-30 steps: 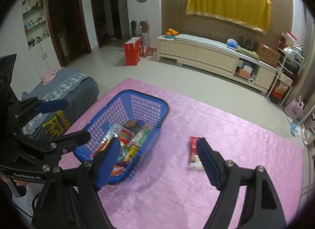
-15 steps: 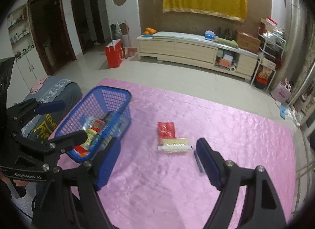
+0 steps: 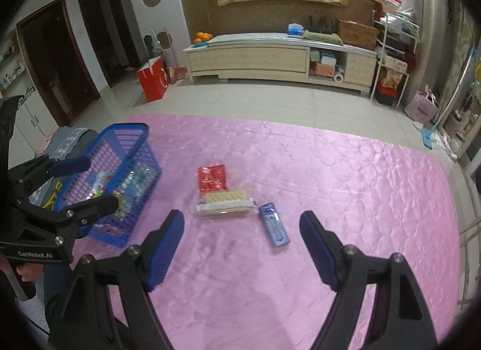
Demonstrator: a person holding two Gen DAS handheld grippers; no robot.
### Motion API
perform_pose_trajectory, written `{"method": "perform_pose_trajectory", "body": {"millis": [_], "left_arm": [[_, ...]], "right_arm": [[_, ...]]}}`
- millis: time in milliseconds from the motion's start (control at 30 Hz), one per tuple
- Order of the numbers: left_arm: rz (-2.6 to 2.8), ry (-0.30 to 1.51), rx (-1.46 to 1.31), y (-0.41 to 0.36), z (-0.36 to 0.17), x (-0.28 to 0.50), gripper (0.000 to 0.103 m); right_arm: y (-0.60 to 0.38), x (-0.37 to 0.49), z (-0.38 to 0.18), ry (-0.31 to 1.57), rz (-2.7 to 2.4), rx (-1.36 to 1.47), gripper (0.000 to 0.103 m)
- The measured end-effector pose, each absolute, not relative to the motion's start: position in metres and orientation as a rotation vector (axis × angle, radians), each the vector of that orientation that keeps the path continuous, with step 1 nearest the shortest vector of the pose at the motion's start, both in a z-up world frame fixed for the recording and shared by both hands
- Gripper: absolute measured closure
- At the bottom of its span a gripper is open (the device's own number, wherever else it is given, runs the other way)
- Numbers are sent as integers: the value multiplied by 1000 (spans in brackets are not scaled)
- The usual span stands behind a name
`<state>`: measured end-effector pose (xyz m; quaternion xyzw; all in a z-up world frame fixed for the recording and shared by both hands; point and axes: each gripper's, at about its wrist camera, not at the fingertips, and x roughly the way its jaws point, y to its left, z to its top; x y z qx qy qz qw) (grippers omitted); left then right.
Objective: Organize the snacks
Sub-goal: 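Move both tools back over the red cracker pack and gum tube, then grasp the white cracker sleeve with the left tool, lifting it off the red pack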
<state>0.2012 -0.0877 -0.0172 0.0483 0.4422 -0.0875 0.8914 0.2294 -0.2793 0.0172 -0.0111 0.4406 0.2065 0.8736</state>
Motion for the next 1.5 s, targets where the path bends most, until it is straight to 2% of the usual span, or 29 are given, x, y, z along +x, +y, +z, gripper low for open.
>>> {"method": "perform_pose_trajectory", "body": {"millis": [433,1300,1500], "left_arm": [[-194,992,171,-122,-58,255,16],[-354,1171,646,-164,-171,328,16],[-387,1200,645,-166,-186,341,16]], "right_arm": [[-294,270,-42,1006,407,-4,20],[-285,308,-112,1143,402,-89,20],[-284,315,-121,1150,400,-117,20]]}}
